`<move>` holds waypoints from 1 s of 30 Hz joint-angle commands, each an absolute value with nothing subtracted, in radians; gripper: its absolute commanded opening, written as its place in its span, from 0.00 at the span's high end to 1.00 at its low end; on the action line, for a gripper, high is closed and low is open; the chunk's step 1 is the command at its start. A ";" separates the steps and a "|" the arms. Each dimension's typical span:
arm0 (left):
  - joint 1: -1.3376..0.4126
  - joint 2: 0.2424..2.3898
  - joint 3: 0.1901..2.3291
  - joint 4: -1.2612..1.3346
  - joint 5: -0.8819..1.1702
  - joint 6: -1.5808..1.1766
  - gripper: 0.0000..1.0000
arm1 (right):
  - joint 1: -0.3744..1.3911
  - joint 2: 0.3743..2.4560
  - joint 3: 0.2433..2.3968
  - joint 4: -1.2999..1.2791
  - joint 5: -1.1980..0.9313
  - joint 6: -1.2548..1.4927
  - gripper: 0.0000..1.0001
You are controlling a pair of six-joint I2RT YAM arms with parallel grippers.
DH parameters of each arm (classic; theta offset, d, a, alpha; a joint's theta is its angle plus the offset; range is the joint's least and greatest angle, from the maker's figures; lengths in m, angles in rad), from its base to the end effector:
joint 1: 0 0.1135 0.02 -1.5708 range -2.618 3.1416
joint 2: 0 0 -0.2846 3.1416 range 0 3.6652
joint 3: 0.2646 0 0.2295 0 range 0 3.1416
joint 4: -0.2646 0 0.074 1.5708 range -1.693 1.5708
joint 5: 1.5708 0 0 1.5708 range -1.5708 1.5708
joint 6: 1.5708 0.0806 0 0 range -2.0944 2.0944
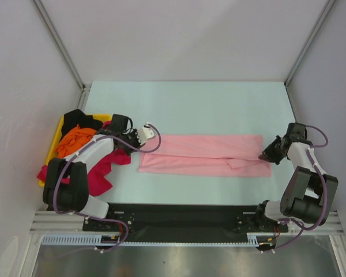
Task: Fold and stack the t-shirts
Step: Fold the tshirt
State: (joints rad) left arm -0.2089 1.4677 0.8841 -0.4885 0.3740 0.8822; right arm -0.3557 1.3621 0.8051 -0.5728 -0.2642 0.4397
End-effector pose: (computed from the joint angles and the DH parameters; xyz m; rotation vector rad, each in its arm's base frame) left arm 0.2677 -0.0869 0.1937 1.4239 2.1097 -0.2402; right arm 0.2375 -0.0658 0.1885 0.9672 2.5090 0.3821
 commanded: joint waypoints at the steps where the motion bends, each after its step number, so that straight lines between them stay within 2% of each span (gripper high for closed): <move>1: -0.202 1.457 0.862 -0.460 0.380 0.911 1.00 | -0.362 1.359 0.779 -0.565 -0.221 0.440 1.00; 5: -0.207 1.474 0.867 -0.462 0.394 0.904 1.00 | -0.362 1.382 0.772 -0.561 -0.207 0.445 1.00; 7: -0.210 1.477 0.870 -0.468 0.406 0.896 0.93 | -0.362 1.387 0.770 -0.560 -0.199 0.446 0.99; 8: -0.210 1.479 0.870 -0.472 0.413 0.894 0.83 | -0.362 1.385 0.776 -0.561 -0.193 0.446 0.93; 9: -0.210 1.480 0.870 -0.479 0.414 0.894 0.60 | -0.362 1.385 0.779 -0.569 -0.181 0.446 0.73; 10: -0.210 1.479 0.871 -0.482 0.414 0.897 0.50 | -0.362 1.379 0.788 -0.584 -0.176 0.448 0.61; 12: -0.207 1.471 0.885 -0.506 0.419 0.907 0.38 | -0.362 1.362 0.814 -0.606 -0.160 0.448 0.45; 15: -0.187 1.463 0.965 -0.583 0.484 0.902 0.35 | -0.362 1.303 0.853 -0.664 -0.129 0.456 0.39; 19: -0.175 1.497 1.112 -0.670 0.581 0.861 0.33 | -0.364 1.200 0.871 -0.758 -0.005 0.485 0.38; 20: -0.176 1.508 1.150 -0.638 0.583 0.827 0.33 | -0.364 1.180 0.867 -0.768 -0.002 0.506 0.39; 22: -0.190 1.571 1.186 -0.536 0.486 0.718 0.37 | -0.364 1.117 0.815 -0.759 0.025 0.541 0.48; 25: -0.216 1.702 1.239 -0.457 0.324 0.631 0.46 | -0.364 1.097 0.717 -0.680 -0.031 0.578 0.68; 26: -0.221 1.732 1.256 -0.456 0.304 0.609 0.48 | -0.365 1.112 0.700 -0.664 -0.044 0.606 0.81; 29: -0.255 1.798 1.278 -0.431 0.252 0.594 0.48 | -0.364 1.196 0.667 -0.588 -0.100 0.630 0.99; 30: -0.273 1.807 1.276 -0.423 0.239 0.600 0.48 | -0.364 1.241 0.666 -0.553 -0.113 0.634 1.00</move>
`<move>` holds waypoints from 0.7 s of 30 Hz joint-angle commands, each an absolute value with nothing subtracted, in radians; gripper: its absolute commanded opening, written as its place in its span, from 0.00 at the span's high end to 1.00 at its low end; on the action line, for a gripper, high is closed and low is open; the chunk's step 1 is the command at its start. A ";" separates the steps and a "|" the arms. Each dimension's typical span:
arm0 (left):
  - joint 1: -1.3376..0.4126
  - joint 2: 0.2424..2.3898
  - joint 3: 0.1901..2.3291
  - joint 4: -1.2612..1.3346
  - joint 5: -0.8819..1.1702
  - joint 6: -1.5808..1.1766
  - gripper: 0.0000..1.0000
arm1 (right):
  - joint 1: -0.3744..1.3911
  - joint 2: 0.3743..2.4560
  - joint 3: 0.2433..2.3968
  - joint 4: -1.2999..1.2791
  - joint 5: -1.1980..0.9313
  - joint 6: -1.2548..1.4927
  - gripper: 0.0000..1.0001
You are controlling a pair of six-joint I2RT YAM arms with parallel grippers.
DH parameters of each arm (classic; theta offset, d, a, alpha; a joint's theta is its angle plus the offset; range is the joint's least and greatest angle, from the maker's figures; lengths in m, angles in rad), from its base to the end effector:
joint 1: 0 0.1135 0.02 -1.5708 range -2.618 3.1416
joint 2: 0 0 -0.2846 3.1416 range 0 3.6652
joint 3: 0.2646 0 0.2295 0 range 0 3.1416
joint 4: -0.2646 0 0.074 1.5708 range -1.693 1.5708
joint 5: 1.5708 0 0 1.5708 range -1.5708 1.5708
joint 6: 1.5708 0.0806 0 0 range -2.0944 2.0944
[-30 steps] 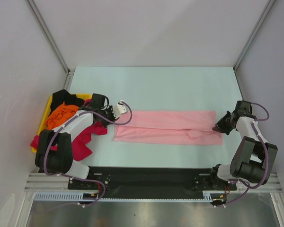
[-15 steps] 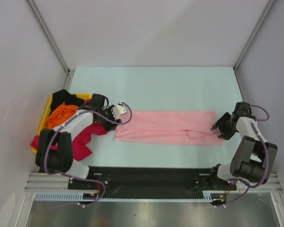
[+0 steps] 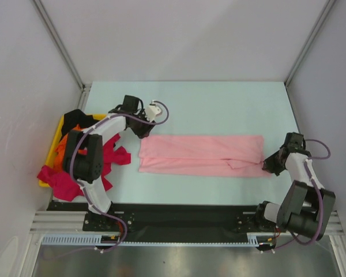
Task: Fold and stack the t-shirts
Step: Fold the tshirt
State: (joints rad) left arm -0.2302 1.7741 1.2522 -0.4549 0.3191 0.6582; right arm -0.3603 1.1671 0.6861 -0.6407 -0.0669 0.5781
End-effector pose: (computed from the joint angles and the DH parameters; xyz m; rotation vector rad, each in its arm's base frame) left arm 0.3678 -0.1122 0.2091 1.1798 2.1938 -0.2295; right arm 0.1885 -0.0653 0.1868 1.2016 2.4158 0.1567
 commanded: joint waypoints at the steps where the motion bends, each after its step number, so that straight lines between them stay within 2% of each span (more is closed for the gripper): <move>1: -0.282 1.822 1.273 -0.420 0.224 0.603 0.47 | -0.364 1.261 0.664 -0.536 -0.110 0.634 1.00; 11: -0.313 1.813 1.091 -0.448 0.152 0.709 0.48 | -0.344 1.558 0.781 -0.414 -0.032 0.586 1.00; 21: -0.393 1.724 0.974 -0.699 0.281 0.822 0.48 | -0.150 2.032 1.336 -0.452 -0.015 0.563 1.00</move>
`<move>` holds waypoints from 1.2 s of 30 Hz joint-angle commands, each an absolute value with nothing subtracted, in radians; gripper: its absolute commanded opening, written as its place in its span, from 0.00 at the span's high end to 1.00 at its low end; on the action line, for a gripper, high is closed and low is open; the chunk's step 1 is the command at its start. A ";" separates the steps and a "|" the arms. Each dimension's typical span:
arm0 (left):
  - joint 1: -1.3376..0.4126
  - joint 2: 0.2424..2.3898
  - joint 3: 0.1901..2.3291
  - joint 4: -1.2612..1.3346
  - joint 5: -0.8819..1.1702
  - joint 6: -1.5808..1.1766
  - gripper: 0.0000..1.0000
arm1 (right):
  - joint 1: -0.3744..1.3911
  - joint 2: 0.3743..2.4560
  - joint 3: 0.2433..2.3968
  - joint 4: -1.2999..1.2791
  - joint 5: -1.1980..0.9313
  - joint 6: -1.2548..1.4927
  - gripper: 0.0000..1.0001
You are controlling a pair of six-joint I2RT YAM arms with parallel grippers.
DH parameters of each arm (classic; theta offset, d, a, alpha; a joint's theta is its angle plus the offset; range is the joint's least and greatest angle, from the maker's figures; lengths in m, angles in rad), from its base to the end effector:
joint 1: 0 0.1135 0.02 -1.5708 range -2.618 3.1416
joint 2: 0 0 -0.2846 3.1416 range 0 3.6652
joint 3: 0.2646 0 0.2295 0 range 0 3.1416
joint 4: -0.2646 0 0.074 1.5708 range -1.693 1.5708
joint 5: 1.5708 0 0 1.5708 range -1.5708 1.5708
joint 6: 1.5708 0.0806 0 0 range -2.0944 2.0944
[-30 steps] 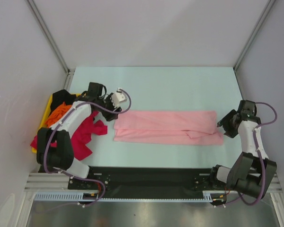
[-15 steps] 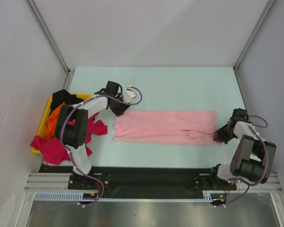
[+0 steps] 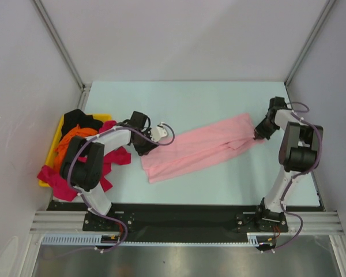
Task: Fold and stack the t-shirts
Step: Fold the tshirt
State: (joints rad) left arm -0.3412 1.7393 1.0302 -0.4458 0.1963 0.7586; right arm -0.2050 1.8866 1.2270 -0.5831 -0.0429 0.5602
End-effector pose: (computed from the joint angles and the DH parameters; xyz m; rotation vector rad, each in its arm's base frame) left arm 0.3121 -0.1275 0.1554 1.4545 2.2658 -0.1416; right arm 0.3630 -0.0719 0.1494 1.0445 2.6224 0.1421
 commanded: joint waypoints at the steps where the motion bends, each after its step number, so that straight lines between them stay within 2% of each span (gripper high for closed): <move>1: -0.402 1.715 0.970 -0.721 0.299 0.837 0.48 | -0.132 2.069 1.450 -0.466 -0.018 0.564 1.00; 7: -0.492 1.724 0.980 -0.848 0.399 0.835 0.47 | -0.015 2.346 1.823 -0.563 -0.035 0.577 1.00; 11: -0.570 1.755 1.015 -0.885 0.539 0.796 0.46 | 0.052 2.488 2.111 -0.569 -0.096 0.569 1.00; 14: -0.624 1.779 1.055 -0.858 0.595 0.749 0.45 | 0.097 2.615 2.323 -0.589 -0.124 0.560 1.00; 18: -0.655 1.795 1.083 -0.773 0.620 0.692 0.45 | 0.117 2.706 2.482 -0.604 -0.126 0.597 1.00; 23: -0.654 1.778 1.100 -0.807 0.661 0.644 0.43 | 0.097 2.613 2.474 -0.572 -0.060 0.555 1.00; 30: -0.592 1.671 1.172 -1.008 0.673 0.708 0.31 | 0.046 2.464 2.459 -0.580 -0.066 0.480 0.84; 32: -0.571 1.626 1.175 -1.032 0.658 0.732 0.30 | 0.038 2.428 2.390 -0.583 -0.075 0.469 0.76; 36: -0.555 1.592 1.109 -0.915 0.531 0.746 0.32 | 0.031 2.330 2.182 -0.555 -0.052 0.478 0.71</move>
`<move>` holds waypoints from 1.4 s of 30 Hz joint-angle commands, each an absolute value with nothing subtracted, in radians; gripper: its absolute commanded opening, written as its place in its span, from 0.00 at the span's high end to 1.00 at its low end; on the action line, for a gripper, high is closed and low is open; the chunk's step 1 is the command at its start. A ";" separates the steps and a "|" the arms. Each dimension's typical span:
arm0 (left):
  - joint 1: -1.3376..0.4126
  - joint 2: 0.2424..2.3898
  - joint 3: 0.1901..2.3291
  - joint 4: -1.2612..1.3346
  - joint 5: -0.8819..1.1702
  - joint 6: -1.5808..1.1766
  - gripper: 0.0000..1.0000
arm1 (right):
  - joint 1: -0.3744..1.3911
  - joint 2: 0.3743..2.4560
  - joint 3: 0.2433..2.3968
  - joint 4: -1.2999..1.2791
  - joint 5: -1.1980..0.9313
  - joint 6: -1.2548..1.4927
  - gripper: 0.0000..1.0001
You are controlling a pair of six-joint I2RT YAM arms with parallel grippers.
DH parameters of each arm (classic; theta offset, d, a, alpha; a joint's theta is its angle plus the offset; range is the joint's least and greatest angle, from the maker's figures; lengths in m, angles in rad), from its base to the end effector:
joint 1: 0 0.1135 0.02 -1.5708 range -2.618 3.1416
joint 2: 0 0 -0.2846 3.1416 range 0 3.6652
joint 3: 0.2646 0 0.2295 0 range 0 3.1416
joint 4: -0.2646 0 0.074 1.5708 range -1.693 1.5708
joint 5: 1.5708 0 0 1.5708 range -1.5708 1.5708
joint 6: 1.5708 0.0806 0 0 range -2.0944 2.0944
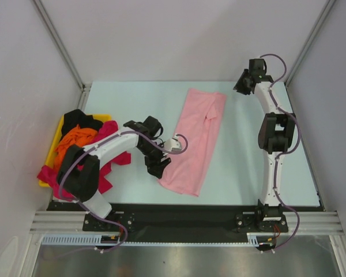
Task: Fold and stack the t-shirts
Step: Fold the tshirt
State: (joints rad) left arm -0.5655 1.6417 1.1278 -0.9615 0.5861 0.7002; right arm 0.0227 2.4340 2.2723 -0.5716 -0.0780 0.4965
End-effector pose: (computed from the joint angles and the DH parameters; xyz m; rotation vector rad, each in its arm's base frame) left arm 0.2092 -0.1855 0.2003 1.7404 2.3025 -0.8596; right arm 0.5790 0.0194 0.2188 0.5069 2.2717 0.3536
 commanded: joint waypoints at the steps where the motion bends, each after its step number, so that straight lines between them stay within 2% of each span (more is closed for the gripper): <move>1: -0.555 1.597 1.091 -0.870 0.478 0.742 0.32 | 0.028 2.324 2.146 -0.536 -0.049 0.488 0.69; 2: -0.555 1.604 1.072 -0.780 0.403 0.741 0.33 | 0.025 2.327 2.099 -0.528 -0.055 0.506 0.65; 3: -0.555 1.612 1.048 -0.750 0.382 0.739 0.33 | 0.015 2.335 2.092 -0.525 -0.096 0.540 0.59; 4: -0.557 1.618 1.043 -0.735 0.376 0.741 0.33 | 0.014 2.362 2.092 -0.523 -0.122 0.557 0.58; 8: -0.577 1.640 1.017 -0.689 0.379 0.741 0.33 | 0.028 2.447 2.152 -0.558 -0.164 0.580 0.56; 11: -0.607 1.652 0.985 -0.661 0.373 0.735 0.33 | 0.038 2.502 2.192 -0.568 -0.192 0.621 0.59; 14: -0.641 1.664 0.979 -0.675 0.393 0.726 0.33 | 0.037 2.537 2.197 -0.558 -0.202 0.670 0.68; 17: -0.670 1.680 0.954 -0.666 0.411 0.723 0.33 | 0.037 2.568 2.203 -0.520 -0.244 0.715 0.84; 18: -0.676 1.683 0.947 -0.663 0.422 0.712 0.33 | 0.037 2.597 2.213 -0.509 -0.277 0.727 0.93; 20: -0.696 1.690 0.946 -0.658 0.484 0.704 0.33 | 0.041 2.634 2.269 -0.483 -0.307 0.750 1.00; 22: -0.715 1.698 0.962 -0.628 0.559 0.692 0.33 | 0.048 2.693 2.321 -0.457 -0.340 0.793 1.00; 26: -0.761 1.732 1.014 -0.514 0.589 0.609 0.32 | 0.080 2.784 2.514 -0.411 -0.364 0.865 1.00; 28: -0.788 1.750 1.048 -0.483 0.586 0.582 0.32 | 0.084 2.793 2.533 -0.370 -0.353 0.897 1.00; 29: -0.793 1.755 1.058 -0.482 0.606 0.574 0.32 | 0.083 2.787 2.534 -0.367 -0.347 0.900 0.99; 30: -0.795 1.752 1.061 -0.480 0.614 0.569 0.32 | 0.071 2.778 2.525 -0.371 -0.333 0.900 0.85; 31: -0.793 1.750 1.063 -0.504 0.615 0.572 0.31 | 0.063 2.743 2.514 -0.388 -0.324 0.879 0.77; 32: -0.793 1.746 1.065 -0.529 0.595 0.586 0.31 | 0.052 2.718 2.467 -0.396 -0.305 0.862 0.63; 35: -0.782 1.689 1.065 -0.655 0.543 0.650 0.30 | 0.008 2.590 2.375 -0.408 -0.261 0.790 0.48; 40: -0.758 1.468 1.025 -0.888 0.405 0.912 0.28 | -0.058 2.381 2.269 -0.609 -0.148 0.570 0.44; 41: -0.755 1.436 0.984 -0.891 0.373 0.952 0.28 | -0.054 2.268 2.208 -0.662 -0.108 0.542 0.44; 42: -0.749 1.364 0.954 -0.853 0.314 0.991 0.28 | -0.040 2.203 2.034 -0.661 -0.095 0.525 0.45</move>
State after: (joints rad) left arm -0.7635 1.5261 1.0100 -0.7700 0.4339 0.7879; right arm -0.0463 2.4699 2.2158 -0.5316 -0.2024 0.6716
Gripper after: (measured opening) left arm 0.713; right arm 0.554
